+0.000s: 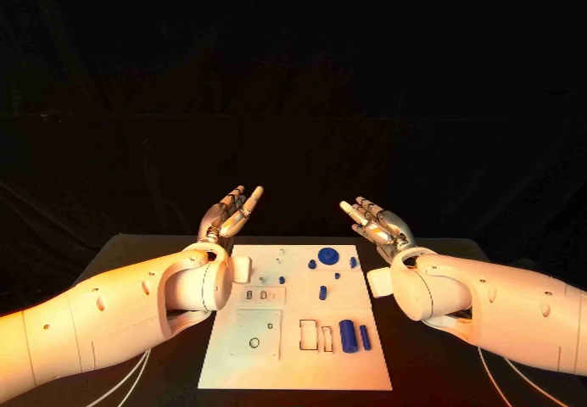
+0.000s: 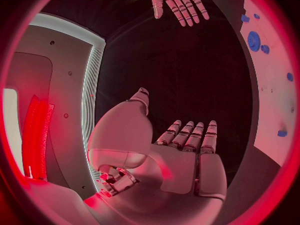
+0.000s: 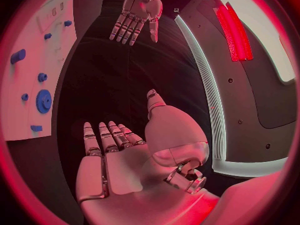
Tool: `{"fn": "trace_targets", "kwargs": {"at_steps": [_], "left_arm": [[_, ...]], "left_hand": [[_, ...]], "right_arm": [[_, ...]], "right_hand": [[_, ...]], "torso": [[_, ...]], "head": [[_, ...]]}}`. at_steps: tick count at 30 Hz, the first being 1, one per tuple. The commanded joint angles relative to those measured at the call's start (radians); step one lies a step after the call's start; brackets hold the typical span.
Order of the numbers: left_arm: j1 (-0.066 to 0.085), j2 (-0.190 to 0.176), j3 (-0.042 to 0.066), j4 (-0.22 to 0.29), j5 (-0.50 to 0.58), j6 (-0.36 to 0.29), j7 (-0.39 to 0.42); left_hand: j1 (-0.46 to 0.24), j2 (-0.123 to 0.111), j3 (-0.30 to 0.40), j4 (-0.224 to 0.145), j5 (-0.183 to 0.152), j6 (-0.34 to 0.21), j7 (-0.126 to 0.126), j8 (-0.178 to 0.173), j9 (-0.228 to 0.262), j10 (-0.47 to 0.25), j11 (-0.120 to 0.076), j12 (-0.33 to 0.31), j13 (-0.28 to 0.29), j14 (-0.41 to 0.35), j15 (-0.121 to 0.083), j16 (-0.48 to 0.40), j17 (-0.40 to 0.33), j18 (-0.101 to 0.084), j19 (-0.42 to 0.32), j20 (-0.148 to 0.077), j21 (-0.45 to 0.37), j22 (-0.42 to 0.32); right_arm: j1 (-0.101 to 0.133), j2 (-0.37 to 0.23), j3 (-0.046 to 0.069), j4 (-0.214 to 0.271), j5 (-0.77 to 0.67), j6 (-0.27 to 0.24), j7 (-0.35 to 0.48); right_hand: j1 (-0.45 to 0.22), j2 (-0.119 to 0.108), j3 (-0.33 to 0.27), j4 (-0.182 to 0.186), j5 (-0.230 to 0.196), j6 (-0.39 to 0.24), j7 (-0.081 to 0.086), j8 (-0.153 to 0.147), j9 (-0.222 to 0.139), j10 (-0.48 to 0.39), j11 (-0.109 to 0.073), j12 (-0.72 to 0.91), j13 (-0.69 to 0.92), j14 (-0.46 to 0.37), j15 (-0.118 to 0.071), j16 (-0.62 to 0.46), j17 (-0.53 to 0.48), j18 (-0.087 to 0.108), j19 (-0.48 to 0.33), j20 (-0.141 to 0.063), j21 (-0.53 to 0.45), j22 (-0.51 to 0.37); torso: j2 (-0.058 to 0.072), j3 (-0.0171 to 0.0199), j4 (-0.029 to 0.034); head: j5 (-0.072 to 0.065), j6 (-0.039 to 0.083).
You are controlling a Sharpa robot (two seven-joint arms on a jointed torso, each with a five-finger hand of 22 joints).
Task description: Assemble the parts on the task board
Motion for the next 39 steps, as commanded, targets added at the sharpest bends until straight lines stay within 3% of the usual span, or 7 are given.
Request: {"fn": "trace_targets", "kwargs": {"at_steps": [1, 8, 9, 20, 28, 33, 39], "left_arm": [[0.002, 0.002, 0.000, -0.001, 0.006, 0.071, 0.002], [0.002, 0.002, 0.000, -0.001, 0.006, 0.071, 0.002], [0.002, -0.057, 0.000, 0.041, 0.006, 0.079, 0.000], [0.007, -0.108, 0.001, 0.081, -0.034, 0.135, 0.013], [0.022, -0.162, 0.003, 0.145, -0.053, 0.155, 0.016], [0.042, -0.210, 0.004, 0.206, -0.060, 0.165, 0.015], [0.056, -0.254, 0.006, 0.274, -0.065, 0.225, 0.016]], "left_hand": [[0.052, 0.001, 0.003, 0.016, 0.008, 0.015, 0.117, 0.006, 0.003, 0.005, 0.017, 0.008, 0.002, 0.005, 0.015, 0.006, 0.003, 0.020, 0.003, 0.017, 0.005, 0.002], [0.057, 0.002, 0.003, 0.014, 0.008, 0.022, 0.121, 0.008, 0.004, 0.011, 0.020, 0.009, 0.003, 0.012, 0.018, 0.007, 0.004, 0.025, 0.003, 0.016, 0.005, 0.003], [0.058, 0.002, 0.003, 0.013, 0.008, 0.024, 0.122, 0.008, 0.004, 0.013, 0.021, 0.009, 0.003, 0.013, 0.018, 0.007, 0.004, 0.025, 0.003, 0.017, 0.006, 0.003], [0.123, 0.005, 0.009, -0.027, 0.007, 0.103, 0.149, 0.019, 0.012, 0.100, 0.052, 0.020, 0.011, 0.068, 0.036, 0.016, 0.010, 0.027, 0.008, 0.019, 0.013, 0.005], [0.179, 0.022, 0.004, -0.074, 0.006, 0.384, 0.153, 0.074, 0.039, 0.429, 0.050, 0.069, 0.035, 0.486, 0.006, 0.111, 0.051, 0.024, 0.285, 0.017, 0.115, 0.055], [0.226, 0.036, 0.004, -0.127, 0.006, 0.650, 0.133, 0.117, 0.054, 0.699, 0.017, 0.116, 0.049, 0.709, -0.035, 0.165, 0.061, 0.089, 0.518, 0.013, 0.211, 0.087], [0.275, 0.044, 0.025, -0.179, 0.007, 0.732, 0.105, 0.129, 0.050, 0.799, -0.014, 0.129, 0.050, 0.812, -0.068, 0.183, 0.067, 0.124, 0.563, 0.014, 0.217, 0.076]], "right_arm": [[0.015, 0.004, -0.010, -0.014, -0.102, 0.185, -0.100], [0.032, 0.007, -0.026, -0.028, -0.131, 0.246, -0.134], [0.039, -0.019, -0.025, -0.034, -0.279, 0.182, -0.117], [0.063, -0.038, -0.025, -0.025, -0.457, 0.151, -0.118], [0.090, -0.042, -0.023, -0.036, -0.588, 0.124, -0.110], [0.114, -0.034, -0.021, -0.062, -0.765, 0.121, -0.137], [0.142, -0.017, -0.018, -0.084, -1.014, 0.149, -0.205]], "right_hand": [[0.075, 0.016, -0.005, -0.015, 0.014, 0.042, 0.088, 0.010, 0.005, 0.043, 0.026, 0.010, 0.006, 0.039, 0.024, 0.009, 0.006, 0.024, 0.010, 0.017, 0.008, 0.004], [0.110, 0.020, -0.003, -0.041, 0.020, 0.108, 0.108, 0.016, 0.011, 0.113, 0.045, 0.015, 0.011, 0.101, 0.042, 0.014, 0.011, 0.043, 0.035, 0.018, 0.015, 0.008], [0.114, 0.020, -0.002, -0.045, 0.021, 0.114, 0.108, 0.016, 0.012, 0.119, 0.044, 0.015, 0.011, 0.106, 0.041, 0.014, 0.011, 0.045, 0.037, 0.018, 0.016, 0.008], [0.223, 0.015, 0.040, -0.136, -0.025, 0.295, 0.097, 0.033, 0.026, 0.299, 0.040, 0.030, 0.023, 0.273, 0.035, 0.029, 0.023, 0.065, 0.122, 0.019, 0.041, 0.019], [0.291, -0.012, 0.071, -0.198, -0.033, 0.613, 0.084, 0.065, 0.043, 0.716, 0.060, 0.071, 0.044, 0.718, 0.047, 0.080, 0.049, 0.090, 0.458, 0.018, 0.133, 0.054], [0.321, -0.024, 0.100, -0.226, -0.021, 0.798, 0.079, 0.083, 0.050, 0.859, 0.010, 0.091, 0.043, 0.912, -0.007, 0.127, 0.062, 0.117, 0.693, -0.006, 0.205, 0.072], [0.325, -0.059, 0.153, -0.261, 0.003, 0.892, 0.040, 0.087, 0.056, 0.989, -0.039, 0.083, 0.047, 1.091, -0.072, 0.160, 0.102, 0.118, 0.855, -0.074, 0.248, 0.078]], "torso": [[0.000, -0.0002, 0.0000], [0.000, -0.0002, 0.0000], [0.016, -0.0002, -0.0024], [0.043, 0.0035, 0.0037], [0.080, 0.0051, 0.0066], [0.115, 0.0047, 0.0096], [0.156, 0.0040, 0.0223]], "head": [[0.000, 0.000], [0.000, 0.000], [0.002, -0.010], [0.001, -0.010], [0.004, -0.005], [0.002, 0.003], [-0.010, 0.015]]}}
